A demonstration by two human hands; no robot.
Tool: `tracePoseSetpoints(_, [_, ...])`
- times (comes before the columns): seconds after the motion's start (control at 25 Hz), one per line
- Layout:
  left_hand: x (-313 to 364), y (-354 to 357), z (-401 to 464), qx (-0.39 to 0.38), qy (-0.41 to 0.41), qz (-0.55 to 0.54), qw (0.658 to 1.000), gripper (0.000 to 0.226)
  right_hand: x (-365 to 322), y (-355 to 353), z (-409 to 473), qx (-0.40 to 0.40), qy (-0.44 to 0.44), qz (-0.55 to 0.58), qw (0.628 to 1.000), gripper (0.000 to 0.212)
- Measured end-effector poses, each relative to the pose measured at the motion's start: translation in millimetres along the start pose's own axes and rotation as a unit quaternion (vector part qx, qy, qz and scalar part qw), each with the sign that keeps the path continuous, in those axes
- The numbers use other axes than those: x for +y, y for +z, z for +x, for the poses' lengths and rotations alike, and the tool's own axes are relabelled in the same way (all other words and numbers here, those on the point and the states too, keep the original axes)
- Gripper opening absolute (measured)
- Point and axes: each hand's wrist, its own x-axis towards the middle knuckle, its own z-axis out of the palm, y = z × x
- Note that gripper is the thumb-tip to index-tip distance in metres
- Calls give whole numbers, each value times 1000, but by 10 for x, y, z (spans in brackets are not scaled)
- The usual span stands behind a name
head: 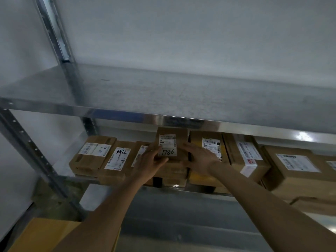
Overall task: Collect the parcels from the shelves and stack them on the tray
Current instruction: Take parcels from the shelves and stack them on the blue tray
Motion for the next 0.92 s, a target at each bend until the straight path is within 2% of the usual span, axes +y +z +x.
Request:
tracePoseSetpoints(0.28, [-139, 148, 123, -3, -7, -57, 998, 73, 4, 77, 72, 5, -9, -2, 1000, 69])
tracePoseSetpoints(0.56, [-219, 33, 41, -16, -18, -130, 991, 61, -72, 97, 199, 8, -29, -9, 1000, 76])
tracePoseSetpoints(0.92, [-232, -21, 38, -23, -1, -153, 988, 64, -189, 262, 435, -3, -76, -22, 997, 76])
